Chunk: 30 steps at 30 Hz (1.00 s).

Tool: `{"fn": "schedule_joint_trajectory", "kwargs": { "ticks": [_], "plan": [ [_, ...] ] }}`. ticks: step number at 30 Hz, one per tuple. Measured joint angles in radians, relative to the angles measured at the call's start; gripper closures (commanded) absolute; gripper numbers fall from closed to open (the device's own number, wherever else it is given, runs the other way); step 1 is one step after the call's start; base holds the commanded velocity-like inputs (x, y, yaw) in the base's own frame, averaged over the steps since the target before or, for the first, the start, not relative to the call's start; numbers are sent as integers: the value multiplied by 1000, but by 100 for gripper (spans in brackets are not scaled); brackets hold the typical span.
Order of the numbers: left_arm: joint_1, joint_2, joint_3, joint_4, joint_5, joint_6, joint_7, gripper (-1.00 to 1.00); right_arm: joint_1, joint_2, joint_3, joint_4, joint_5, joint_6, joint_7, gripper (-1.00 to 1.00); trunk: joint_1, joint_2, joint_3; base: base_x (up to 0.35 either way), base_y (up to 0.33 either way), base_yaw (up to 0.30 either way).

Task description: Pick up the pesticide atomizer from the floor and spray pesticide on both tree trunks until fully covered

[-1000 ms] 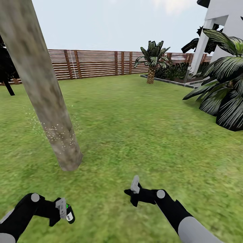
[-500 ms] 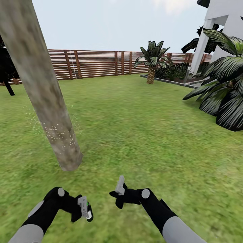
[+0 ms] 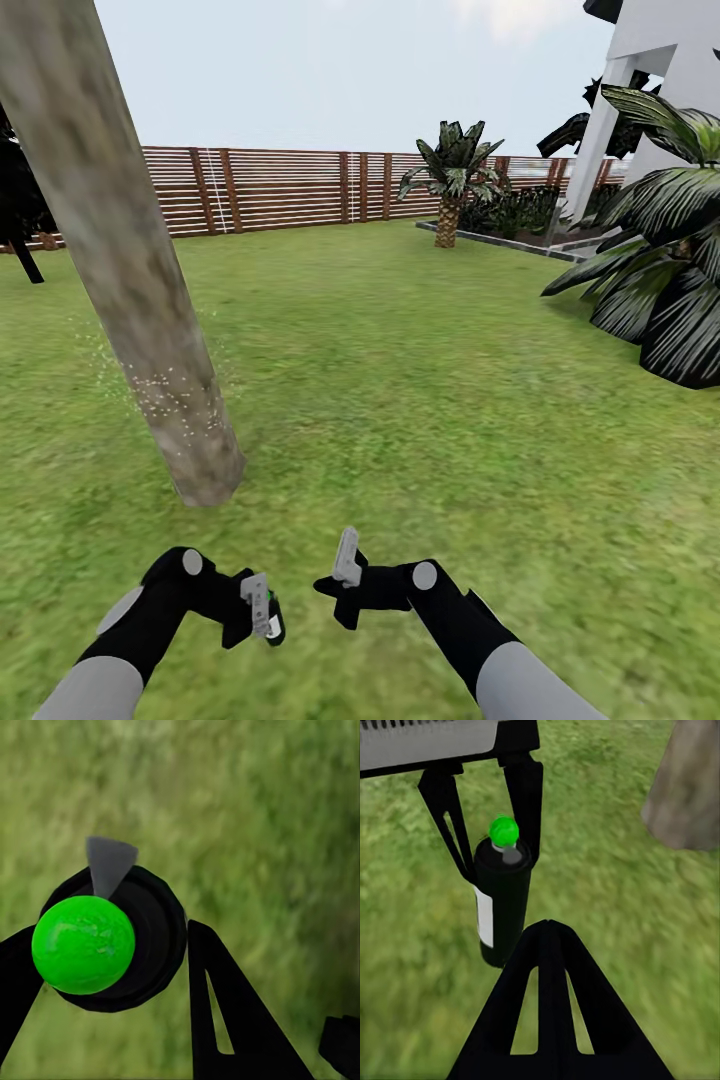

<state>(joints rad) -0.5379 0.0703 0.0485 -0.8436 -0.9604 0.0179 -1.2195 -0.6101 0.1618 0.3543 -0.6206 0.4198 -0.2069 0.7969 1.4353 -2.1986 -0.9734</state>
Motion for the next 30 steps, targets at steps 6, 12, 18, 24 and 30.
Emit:
{"fn": "schedule_joint_trajectory", "kwargs": {
  "ticks": [6, 12, 18, 24, 30],
  "plan": [
    [0, -33, 0, -1, 0, 0, 8, 100, 0, 0, 0, 0, 0, 0, 0, 100, 0, 0, 0, 0, 0, 0],
    [0, -66, 0, -1, 1, -2, 14, 100, 0, 0, 0, 0, 0, -2, 0, 100, 0, 0, 0, 0, 0, 0],
    [-1, -81, -2, -2, 2, -12, 14, 100, 0, -1, 0, 1, 1, -1, 0, 100, 0, 0, 0, 0, 0, 0],
    [-20, -83, -3, -1, 2, -12, 13, 100, 0, -2, 0, 5, 2, -1, -1, 100, 0, 0, 0, 0, 0, 0],
    [-22, -94, -5, -1, 2, -13, 7, 100, 0, -4, 0, 6, 2, -1, -1, 100, 0, 0, 0, 0, 0, 0]
  ]
}}
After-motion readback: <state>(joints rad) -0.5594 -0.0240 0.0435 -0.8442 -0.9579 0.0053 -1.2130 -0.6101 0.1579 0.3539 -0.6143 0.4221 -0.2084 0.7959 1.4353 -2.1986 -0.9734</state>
